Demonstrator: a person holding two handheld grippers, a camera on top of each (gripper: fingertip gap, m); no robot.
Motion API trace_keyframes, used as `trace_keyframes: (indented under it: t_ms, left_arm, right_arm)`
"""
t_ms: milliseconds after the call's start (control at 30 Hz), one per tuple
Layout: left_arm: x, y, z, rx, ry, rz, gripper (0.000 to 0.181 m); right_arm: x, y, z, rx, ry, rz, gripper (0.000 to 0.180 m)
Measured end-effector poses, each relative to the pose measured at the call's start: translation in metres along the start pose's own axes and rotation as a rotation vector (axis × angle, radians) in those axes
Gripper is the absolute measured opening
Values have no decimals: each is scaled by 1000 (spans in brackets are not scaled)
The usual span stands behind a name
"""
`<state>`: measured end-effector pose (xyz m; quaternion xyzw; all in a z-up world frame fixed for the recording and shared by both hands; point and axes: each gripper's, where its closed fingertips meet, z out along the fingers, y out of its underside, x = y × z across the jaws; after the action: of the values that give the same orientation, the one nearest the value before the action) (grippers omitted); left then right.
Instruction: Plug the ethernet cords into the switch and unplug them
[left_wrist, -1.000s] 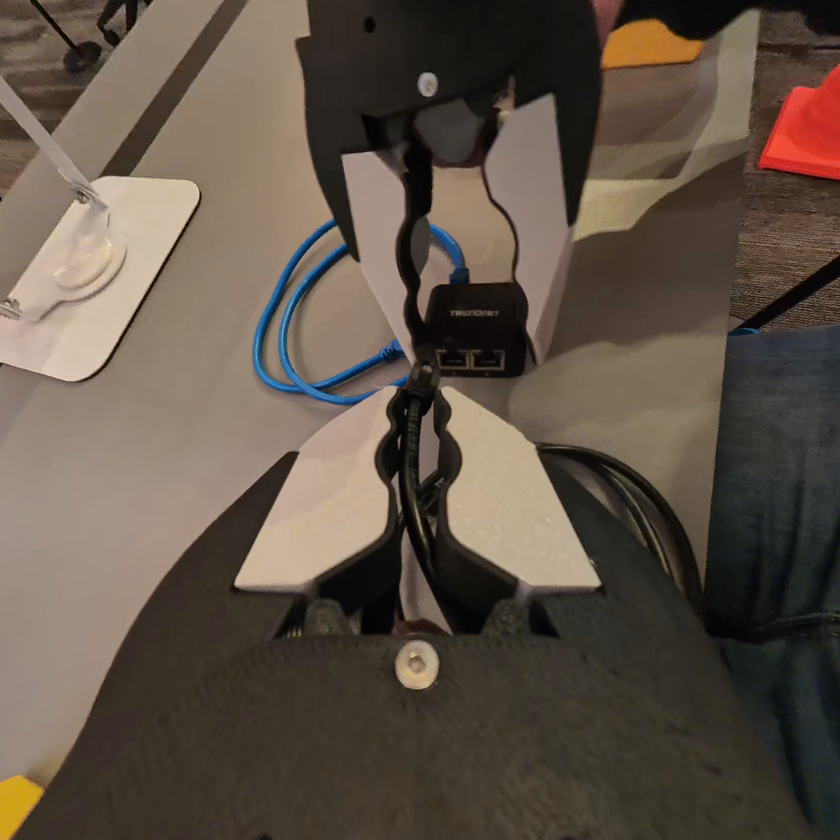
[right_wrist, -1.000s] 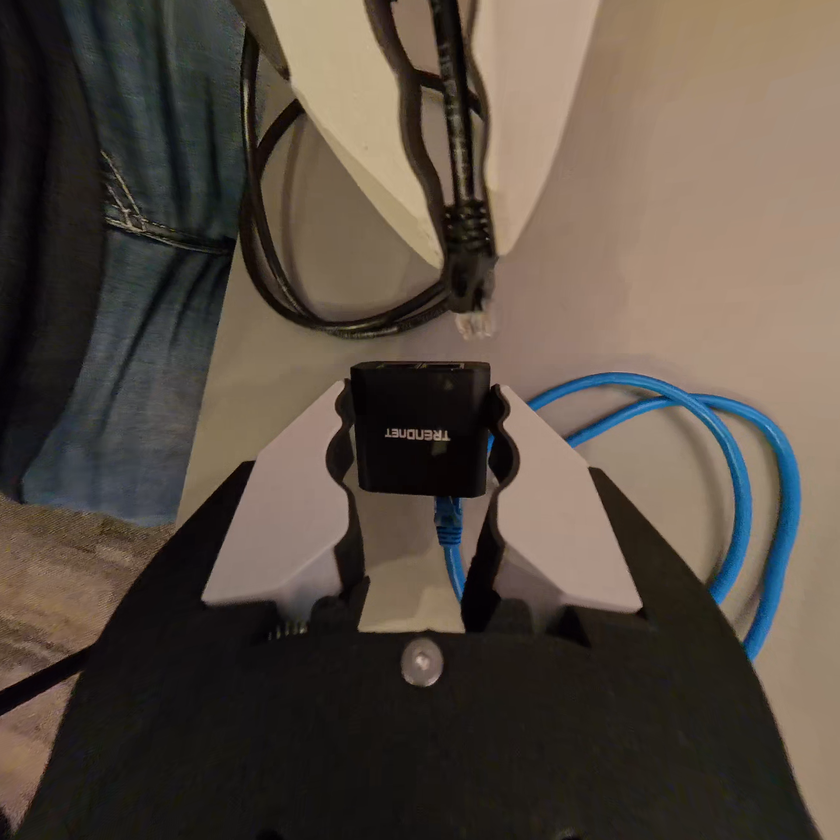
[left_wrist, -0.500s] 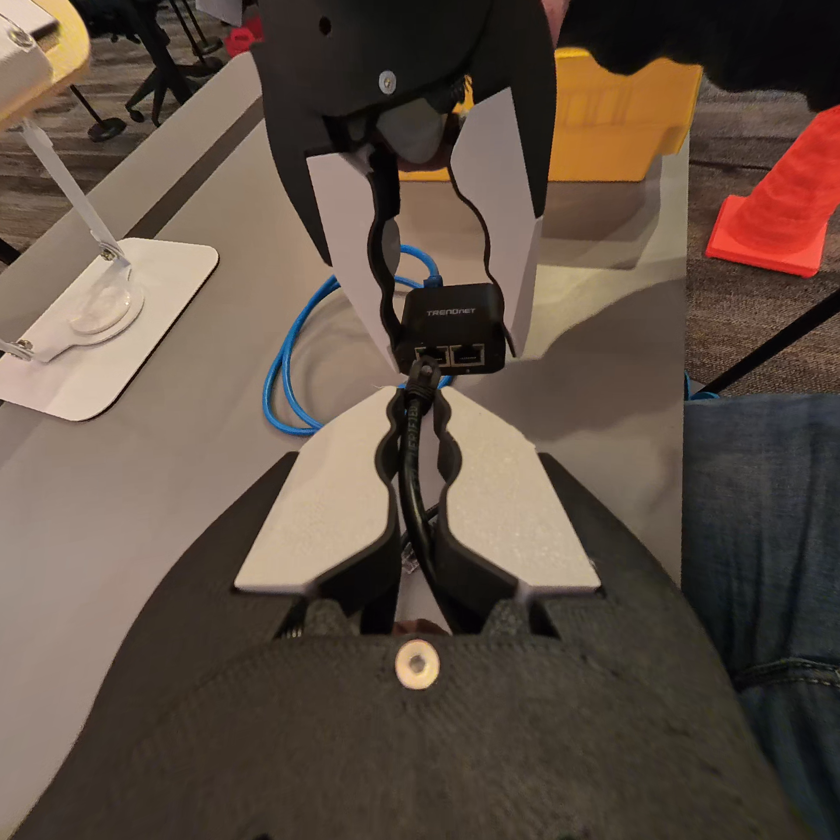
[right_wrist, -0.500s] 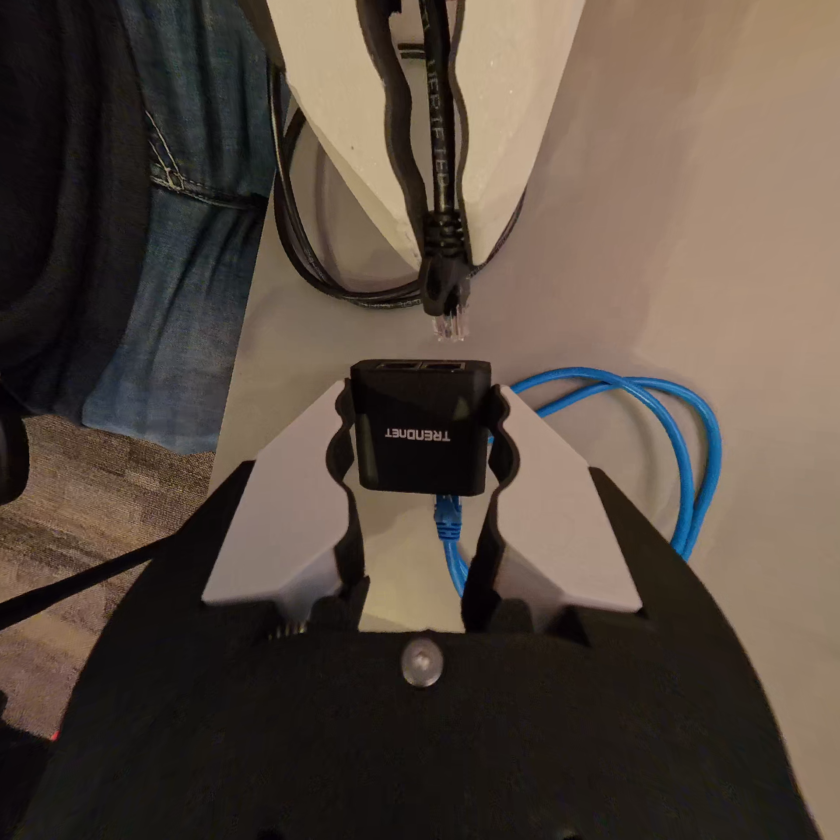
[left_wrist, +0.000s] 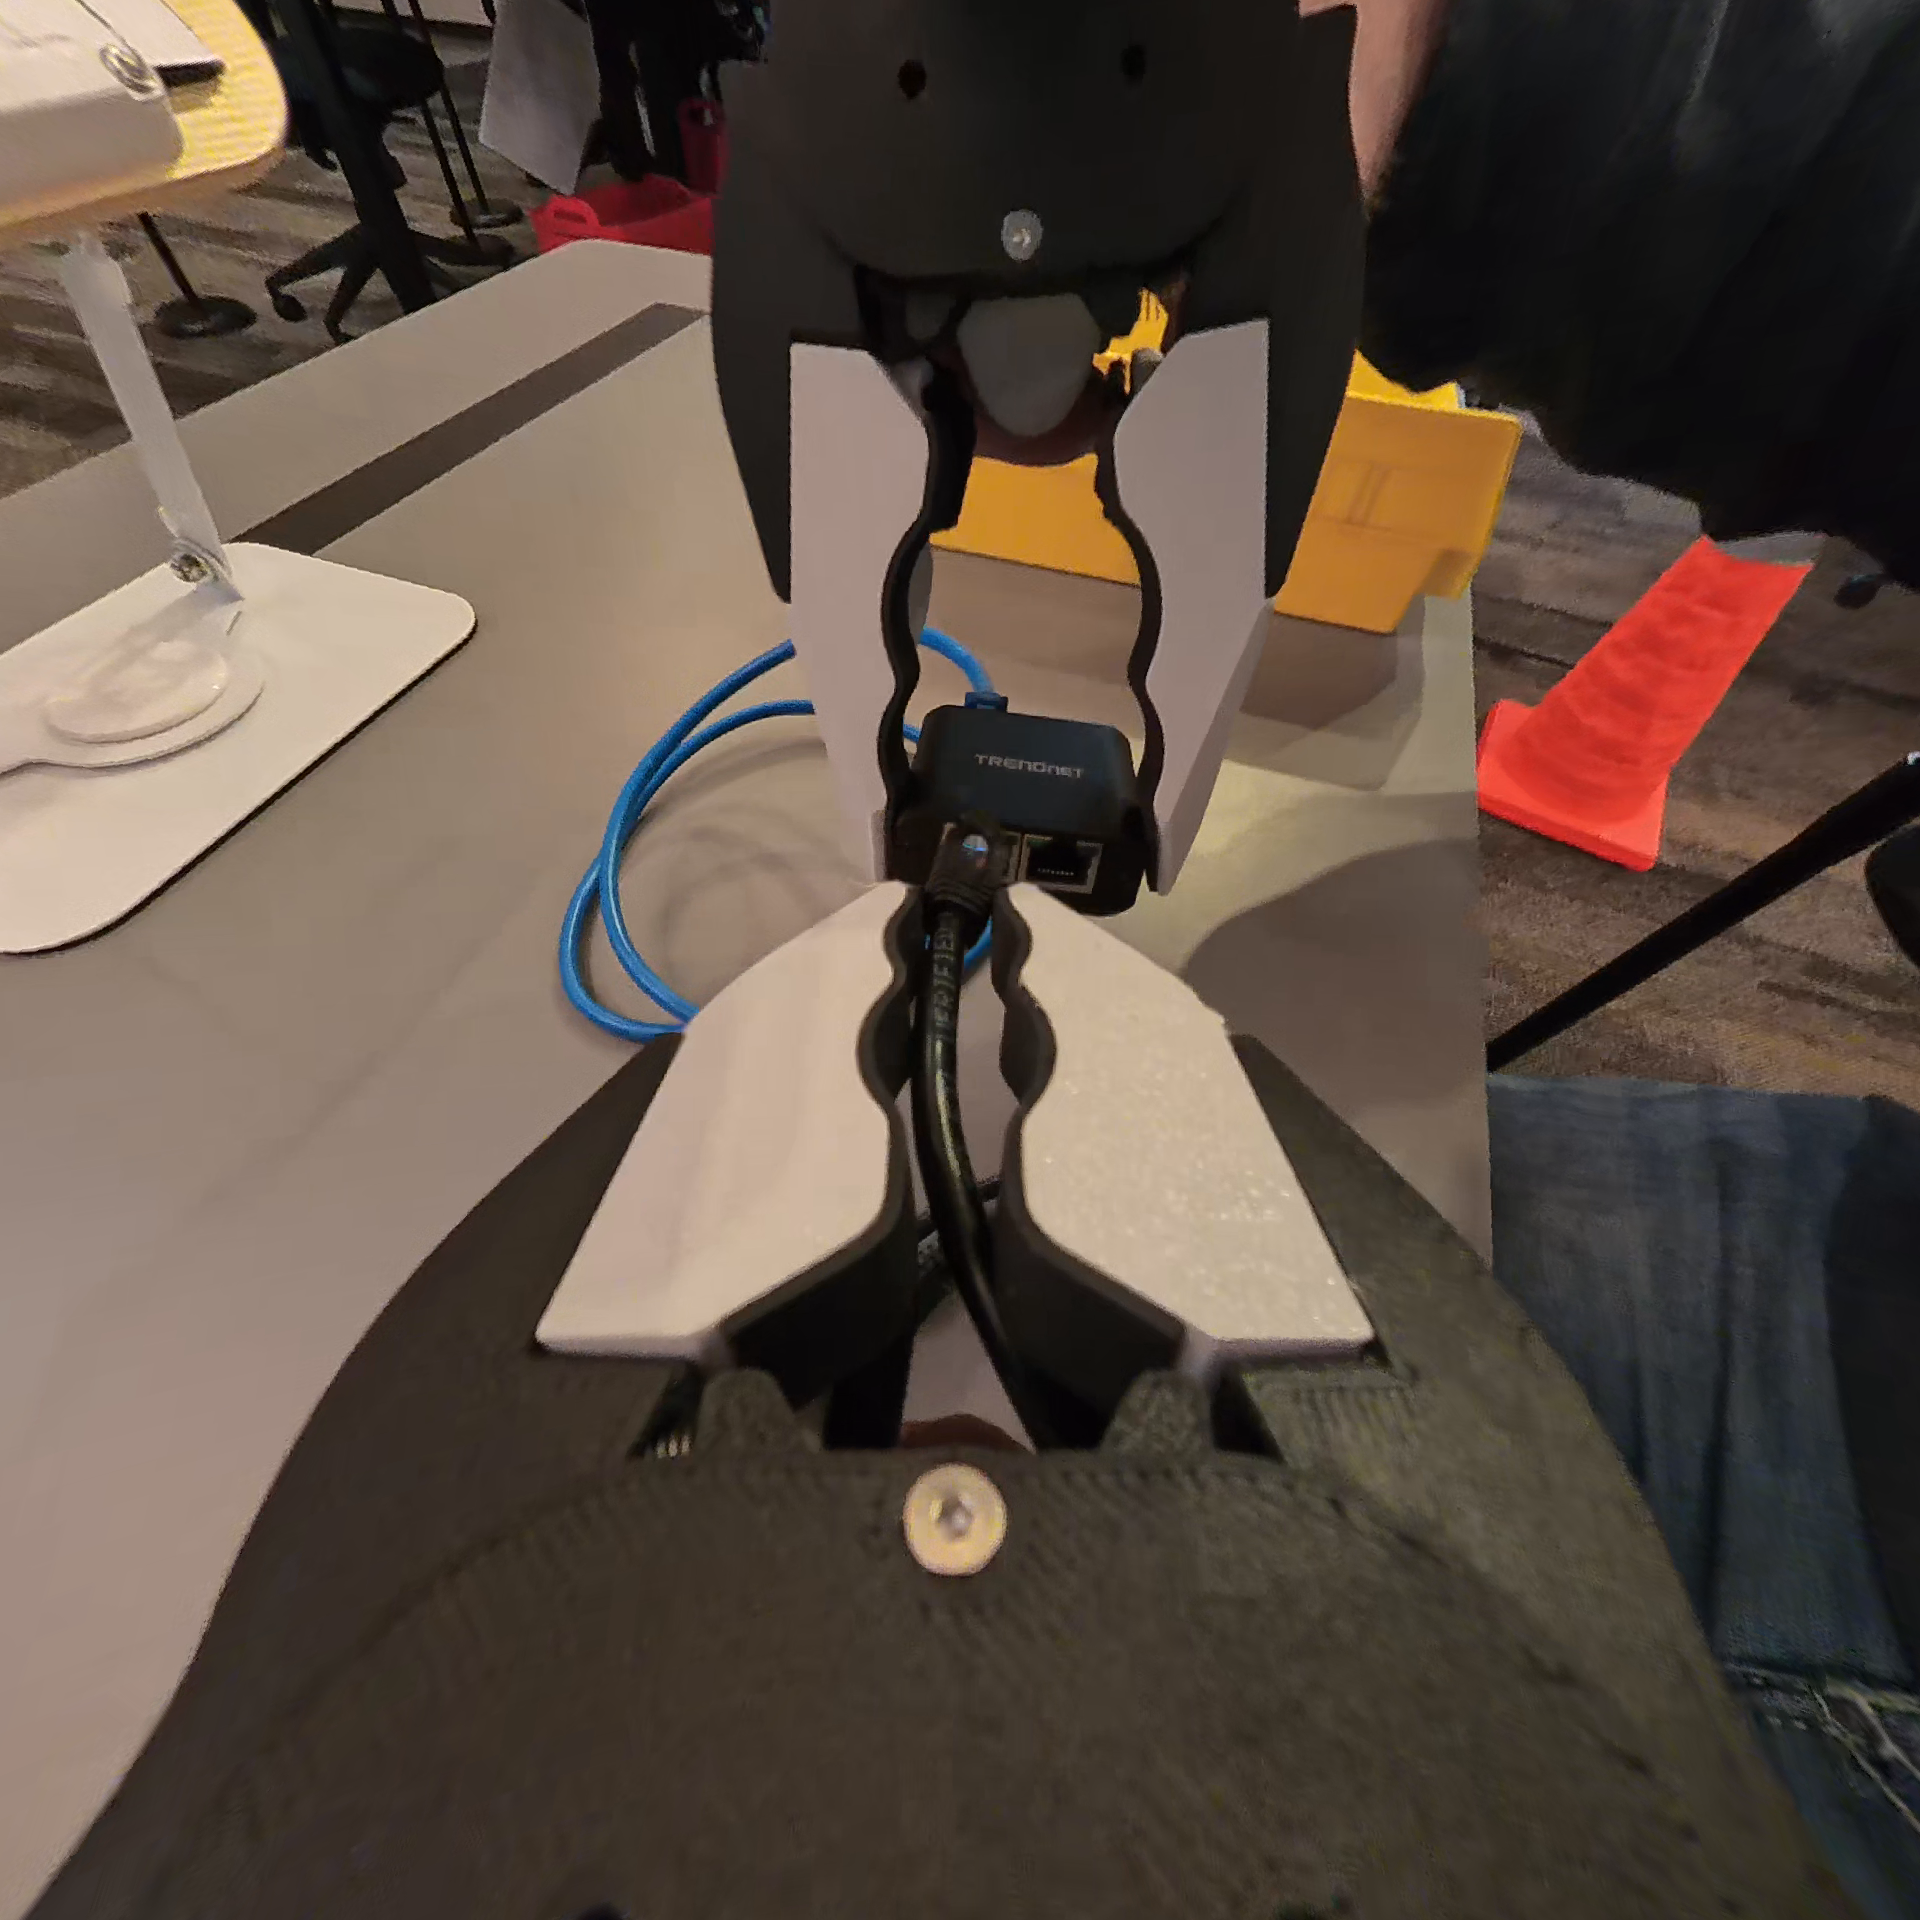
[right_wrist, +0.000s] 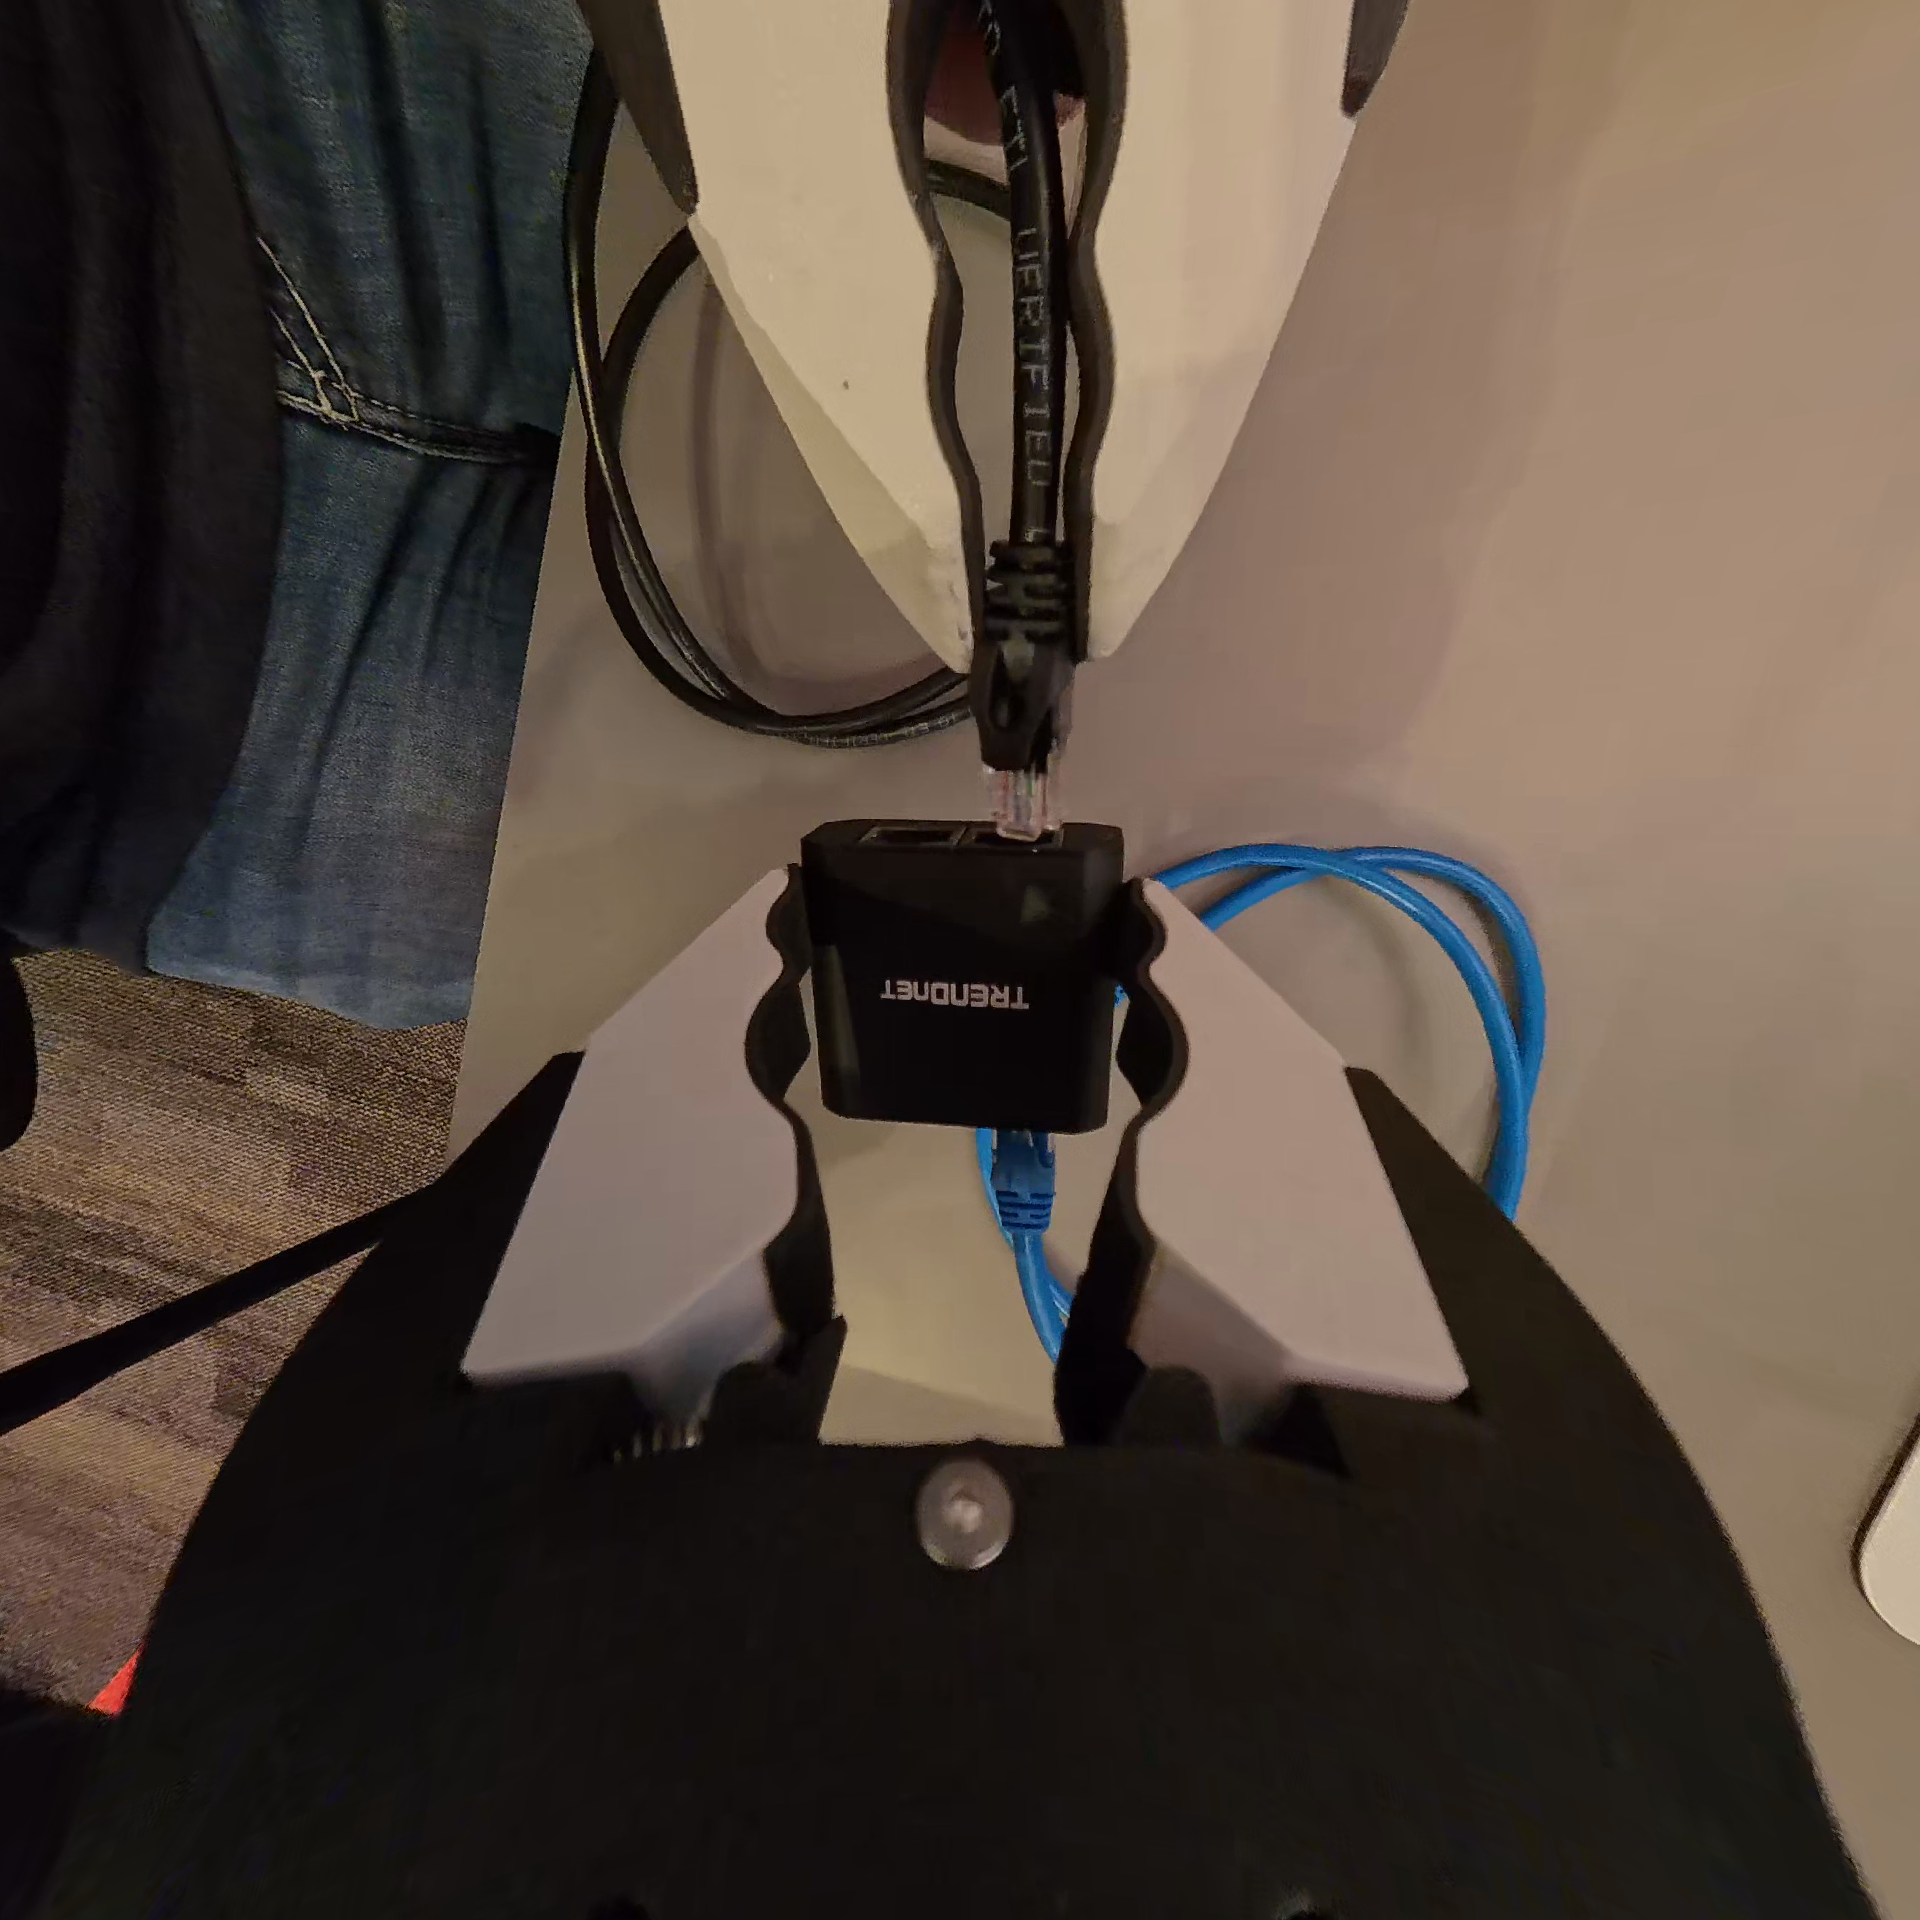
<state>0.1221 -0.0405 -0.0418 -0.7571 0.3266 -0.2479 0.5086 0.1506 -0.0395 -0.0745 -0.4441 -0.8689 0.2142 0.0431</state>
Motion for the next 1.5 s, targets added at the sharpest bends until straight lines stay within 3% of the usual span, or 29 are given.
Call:
trace_keyframes:
  t_ms: [833,1500]
  left_arm:
    - [-14,-14,5,220,67,-268,12]
    - [-15,-16,7,216,58,-251,12]
  right_arm:
    - [17,-4,-21,32,73,57,59]
    - [14,-3,-25,63,36,85,58]
